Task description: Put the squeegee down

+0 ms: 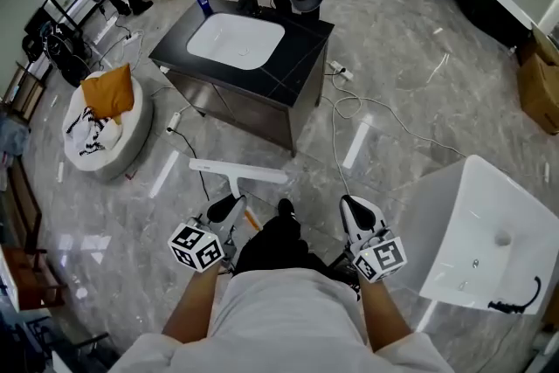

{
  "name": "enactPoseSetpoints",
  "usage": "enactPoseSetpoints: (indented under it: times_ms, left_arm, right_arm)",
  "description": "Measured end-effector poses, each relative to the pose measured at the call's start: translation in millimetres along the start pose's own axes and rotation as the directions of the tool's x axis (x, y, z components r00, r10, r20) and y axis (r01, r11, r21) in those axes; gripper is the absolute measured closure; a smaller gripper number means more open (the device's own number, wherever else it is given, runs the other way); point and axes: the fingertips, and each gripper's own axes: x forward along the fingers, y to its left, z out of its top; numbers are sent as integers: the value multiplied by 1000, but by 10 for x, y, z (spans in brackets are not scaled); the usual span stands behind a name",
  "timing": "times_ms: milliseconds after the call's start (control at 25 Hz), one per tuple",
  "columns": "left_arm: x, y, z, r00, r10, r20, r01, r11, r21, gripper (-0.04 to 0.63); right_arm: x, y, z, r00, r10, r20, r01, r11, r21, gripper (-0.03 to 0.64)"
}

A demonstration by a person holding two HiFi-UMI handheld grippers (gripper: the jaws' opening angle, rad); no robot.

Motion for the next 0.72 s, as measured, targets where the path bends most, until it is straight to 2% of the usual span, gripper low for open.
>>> enactPoseSetpoints:
  times_ms: [360,720]
  left_arm:
    - [444,151,248,1000,-24,9,24,1000,-10,517]
    - [983,527,680,999,-25,32,25,1000,-7,517]
  right_arm:
    - [97,-425,167,998,-53,-20,53,999,-12,601]
    - [716,-827,435,999,-35,-15,35,999,-42,601]
